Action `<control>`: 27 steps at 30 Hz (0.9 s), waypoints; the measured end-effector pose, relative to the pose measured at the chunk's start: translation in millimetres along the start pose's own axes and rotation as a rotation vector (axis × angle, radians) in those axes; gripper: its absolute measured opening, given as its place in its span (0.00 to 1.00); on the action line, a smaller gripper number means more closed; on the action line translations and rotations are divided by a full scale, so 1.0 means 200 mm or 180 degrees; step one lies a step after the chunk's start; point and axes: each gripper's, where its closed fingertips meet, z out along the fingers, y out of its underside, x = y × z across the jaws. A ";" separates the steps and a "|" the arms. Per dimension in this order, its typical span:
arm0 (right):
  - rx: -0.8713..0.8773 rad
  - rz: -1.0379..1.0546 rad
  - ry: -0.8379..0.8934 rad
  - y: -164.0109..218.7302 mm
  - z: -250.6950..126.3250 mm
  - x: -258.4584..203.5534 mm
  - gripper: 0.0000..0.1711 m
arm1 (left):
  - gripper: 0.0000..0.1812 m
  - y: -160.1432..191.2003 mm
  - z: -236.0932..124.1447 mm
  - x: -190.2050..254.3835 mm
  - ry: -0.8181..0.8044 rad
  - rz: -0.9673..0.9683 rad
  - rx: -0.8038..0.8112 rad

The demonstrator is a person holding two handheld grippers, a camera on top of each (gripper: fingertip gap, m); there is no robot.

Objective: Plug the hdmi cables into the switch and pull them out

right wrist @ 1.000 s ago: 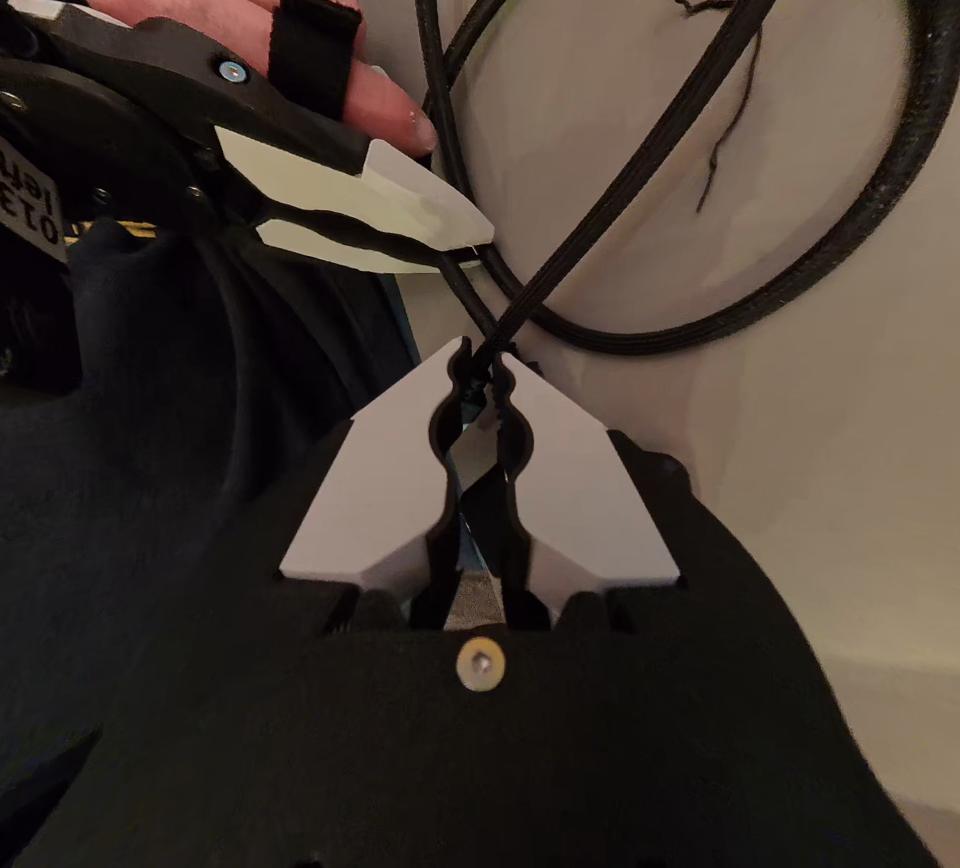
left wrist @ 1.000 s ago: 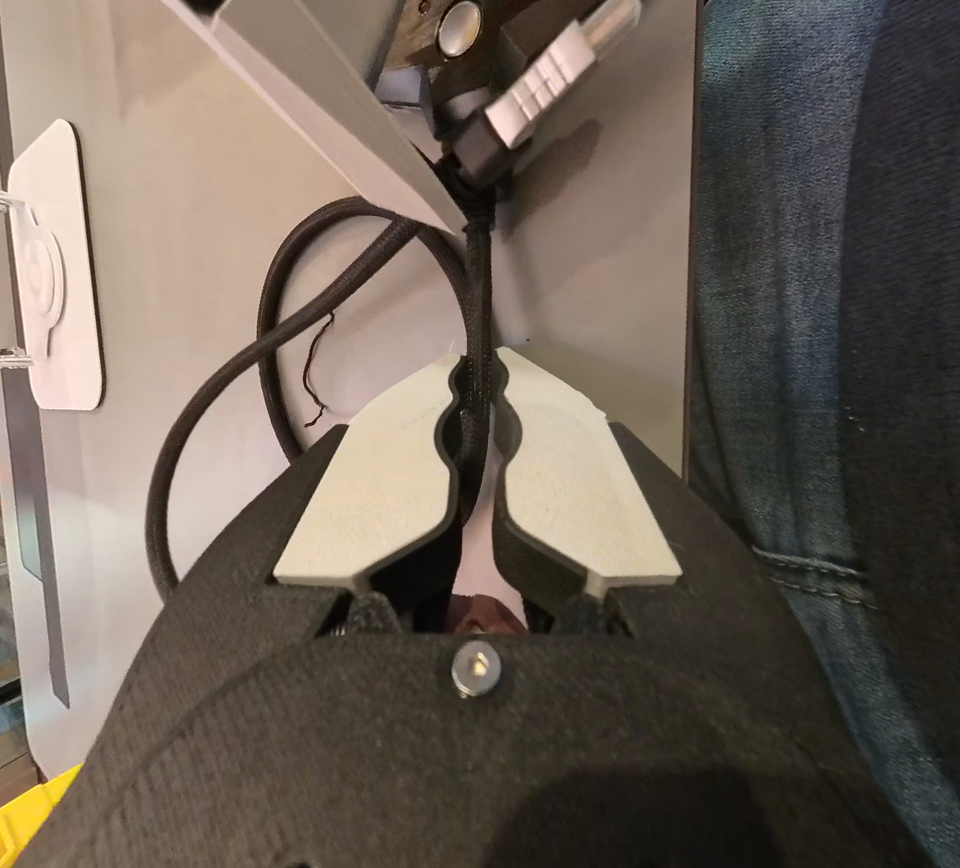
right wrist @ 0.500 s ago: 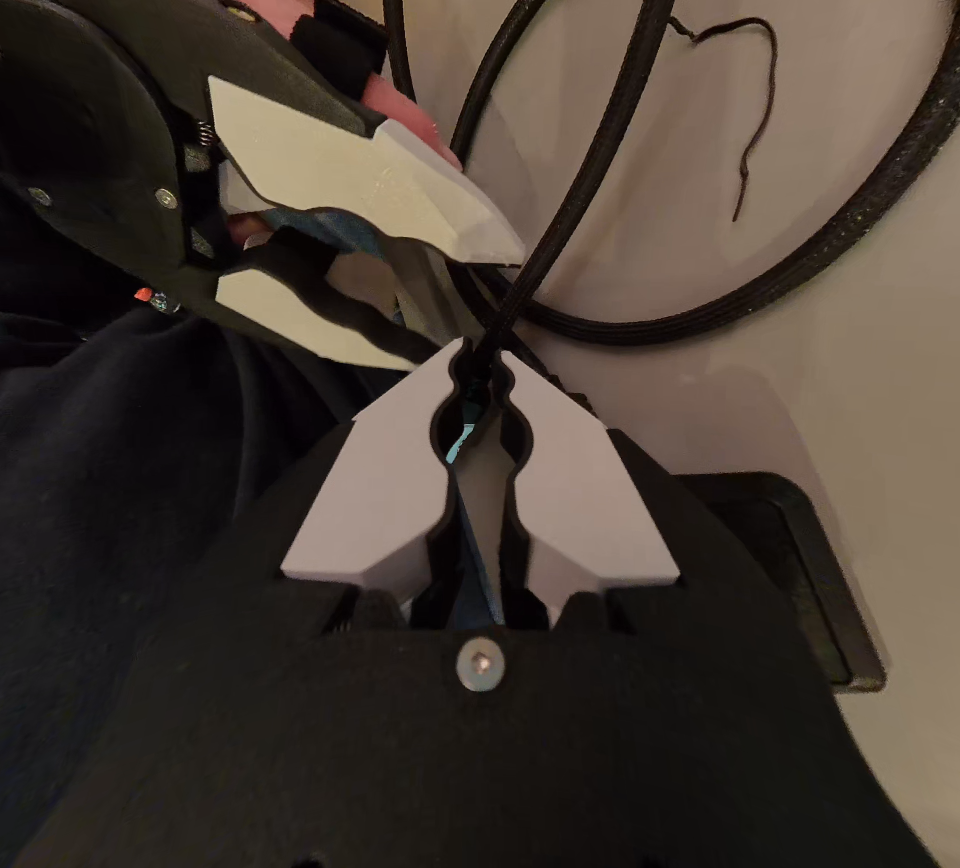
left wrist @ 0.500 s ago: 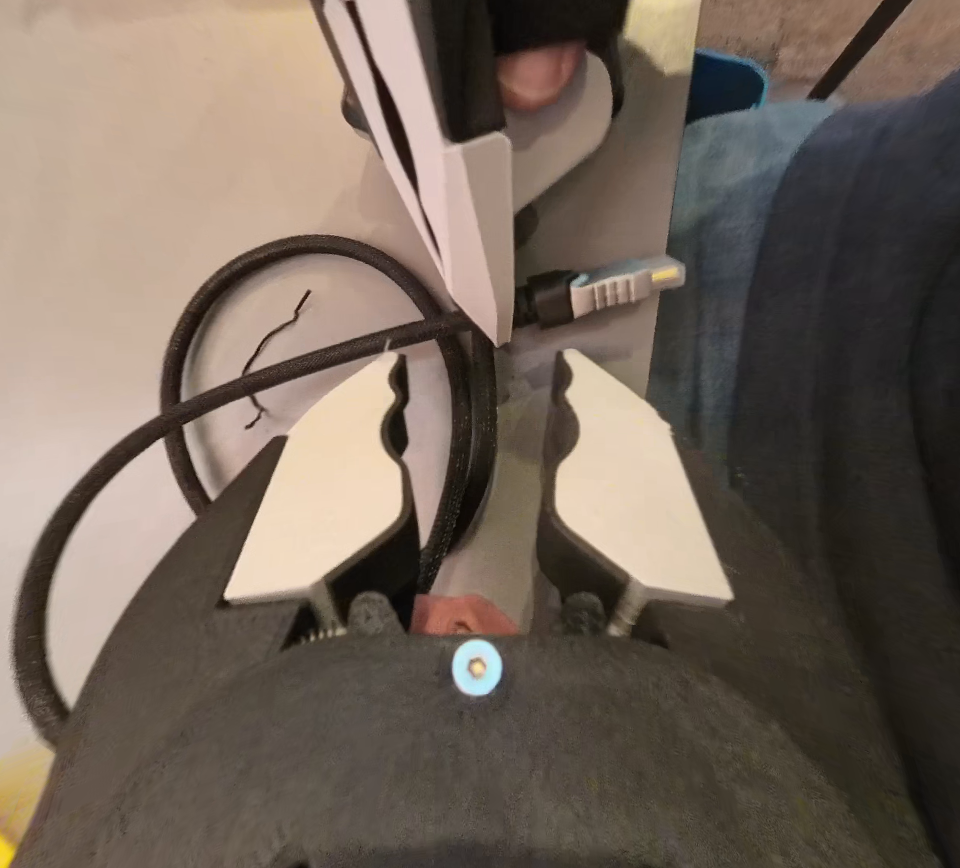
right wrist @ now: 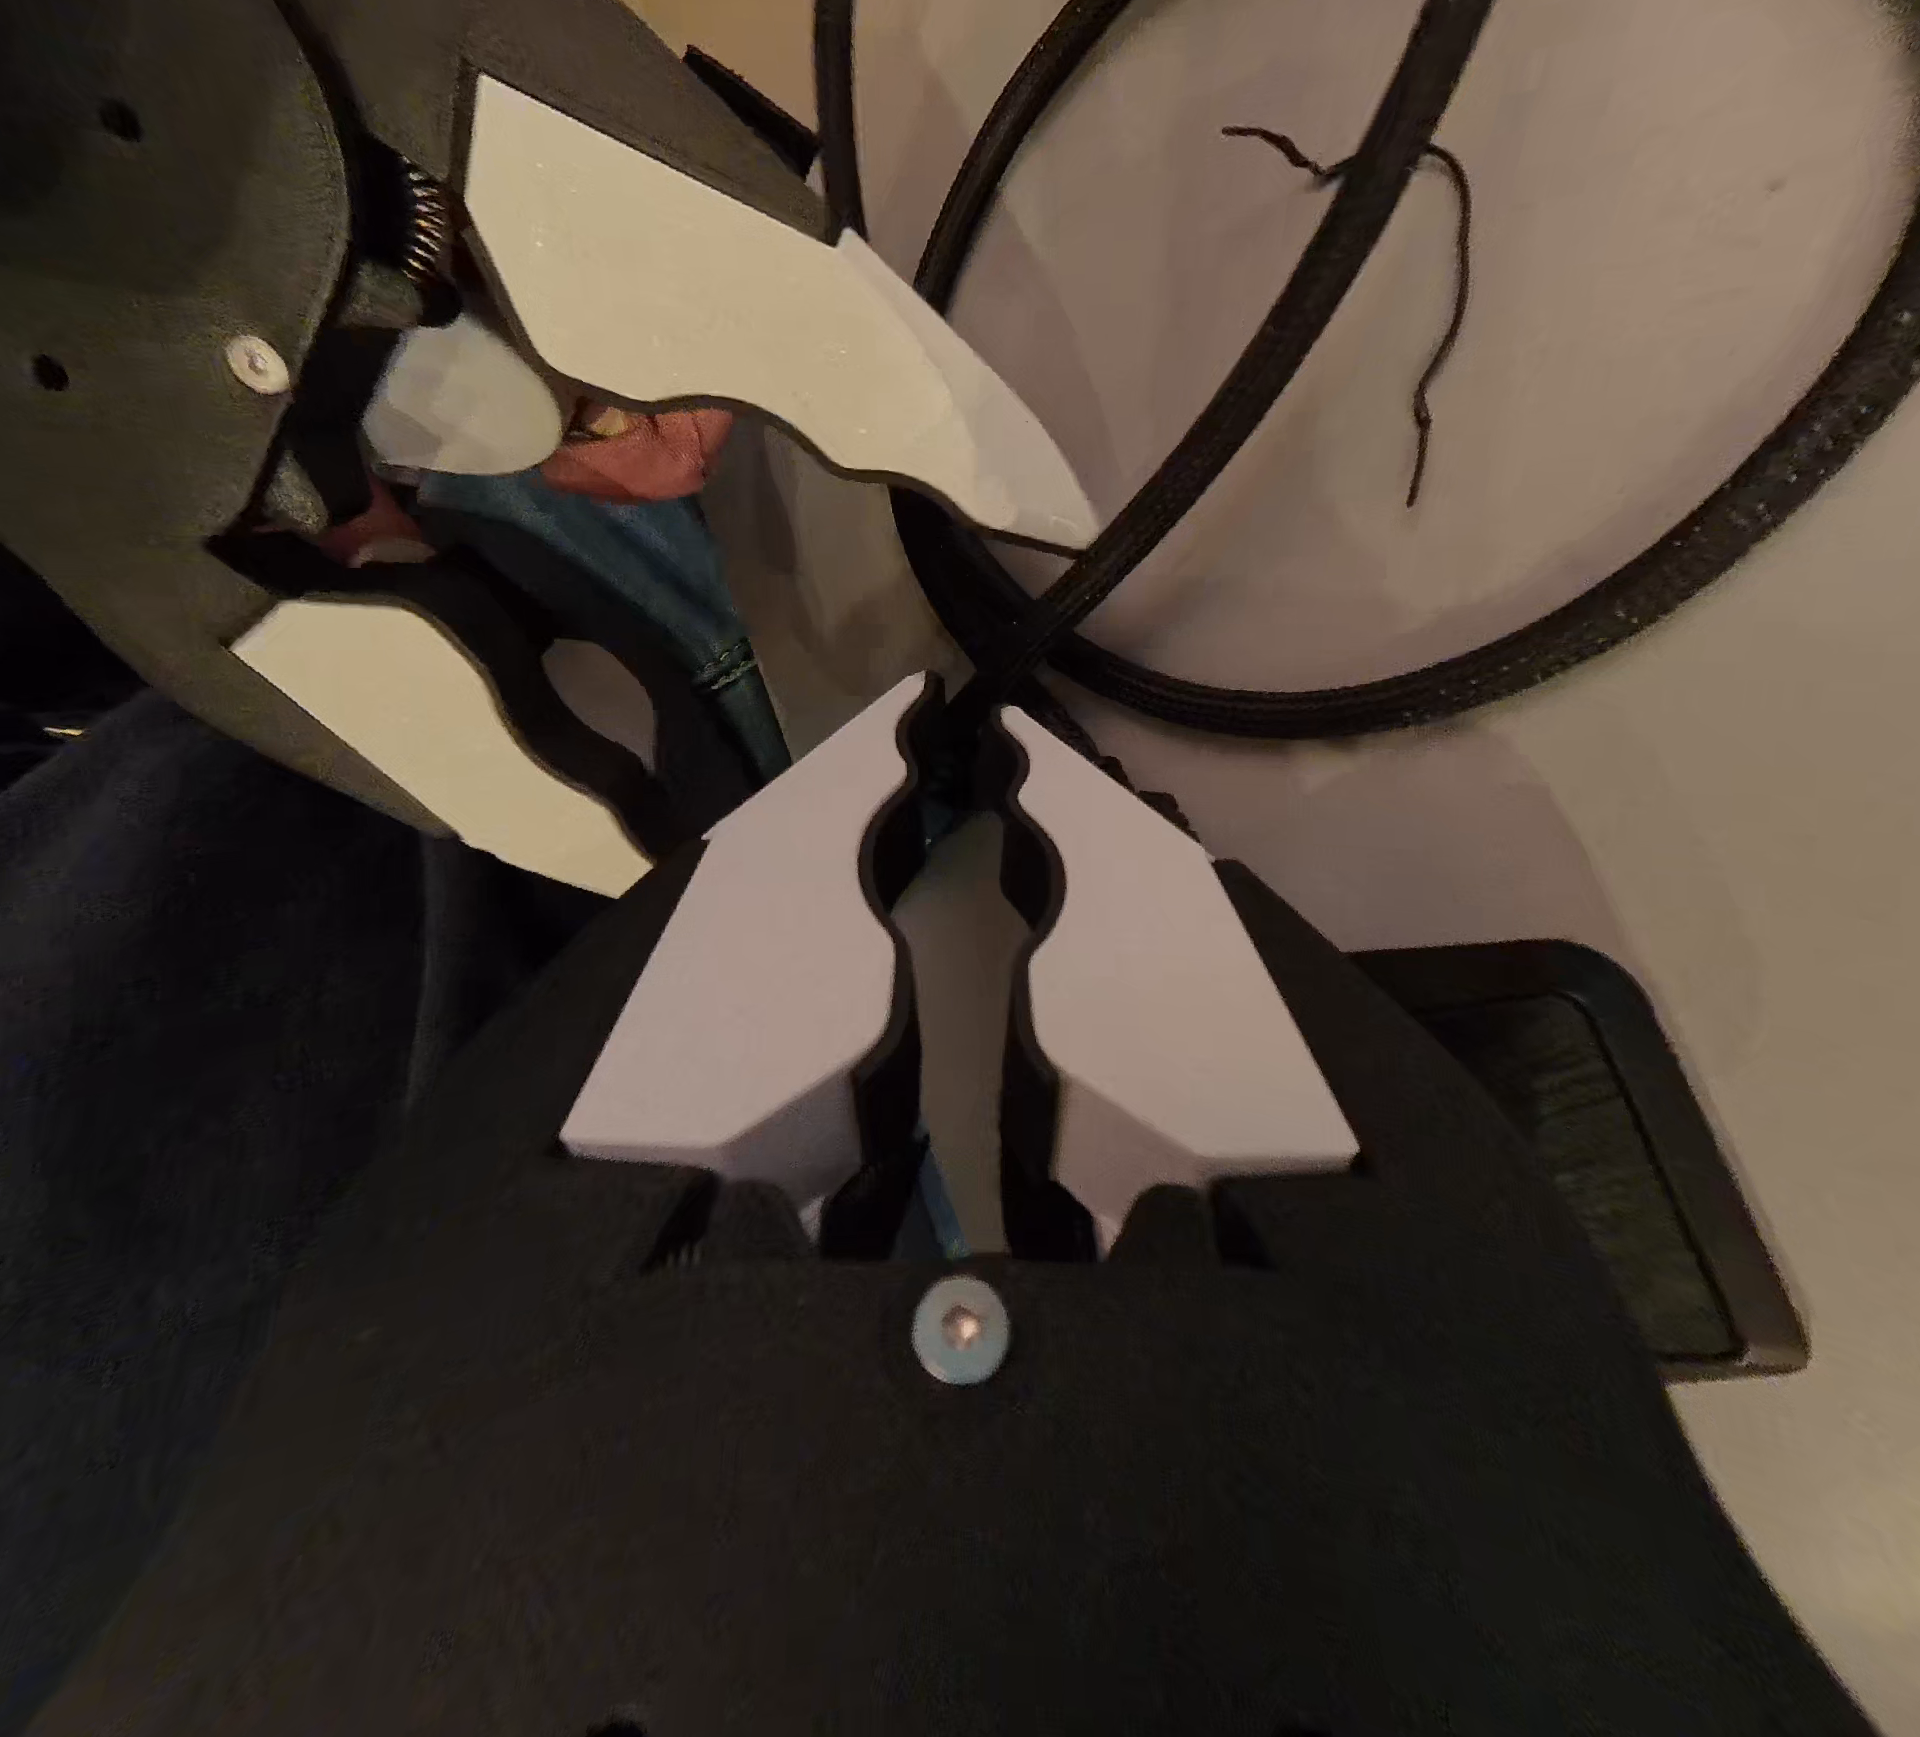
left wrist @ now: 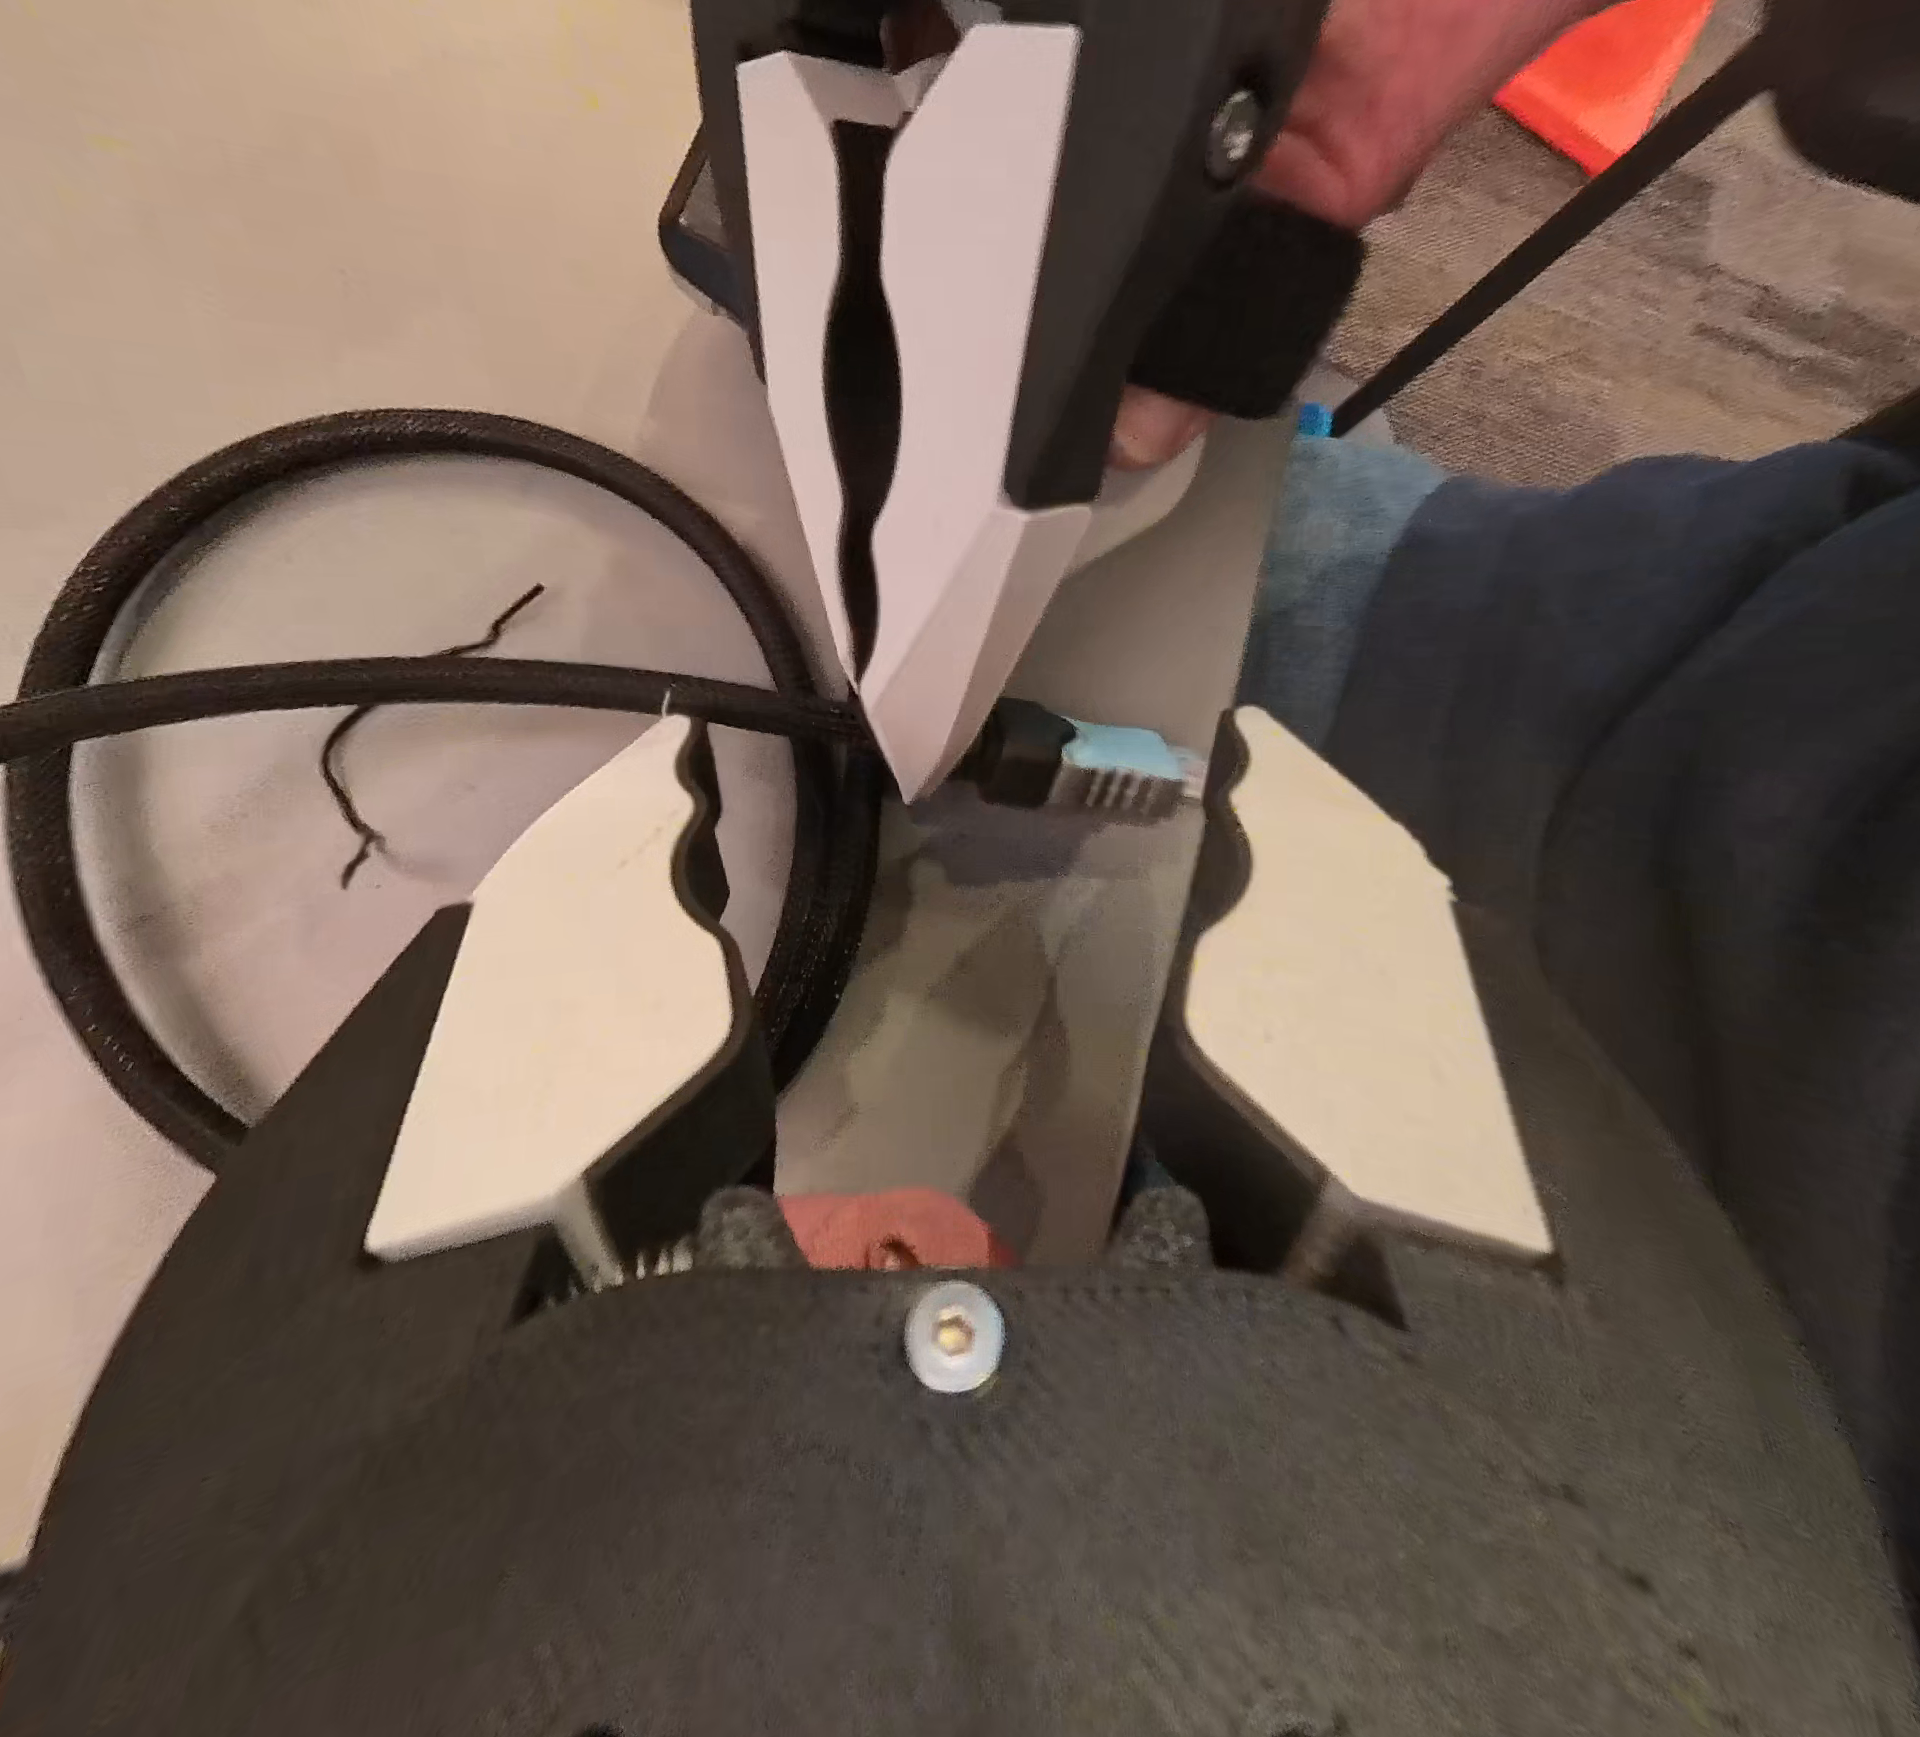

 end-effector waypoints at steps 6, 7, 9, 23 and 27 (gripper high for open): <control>-0.0025 -0.0034 0.0038 0.00 0.02 0.00 0.03 | 0.44 0.05 0.07 -0.04 -0.0516 0.0251 -0.0344; -0.0017 -0.0046 0.0049 0.00 0.02 0.00 0.03 | 0.44 0.05 0.07 -0.04 -0.0530 0.0231 -0.0335; -0.0011 -0.0060 0.0057 -0.01 0.00 0.01 0.03 | 0.39 0.05 0.07 -0.03 -0.0473 0.0194 -0.0300; -0.0090 -0.0361 -0.0112 -0.02 -0.12 -0.01 0.12 | 0.19 0.03 0.07 -0.03 -0.0514 0.0421 -0.0190; -0.0025 -0.1079 0.0038 -0.11 -0.22 -0.06 0.14 | 0.18 0.05 0.06 -0.05 -0.0481 0.0481 -0.0197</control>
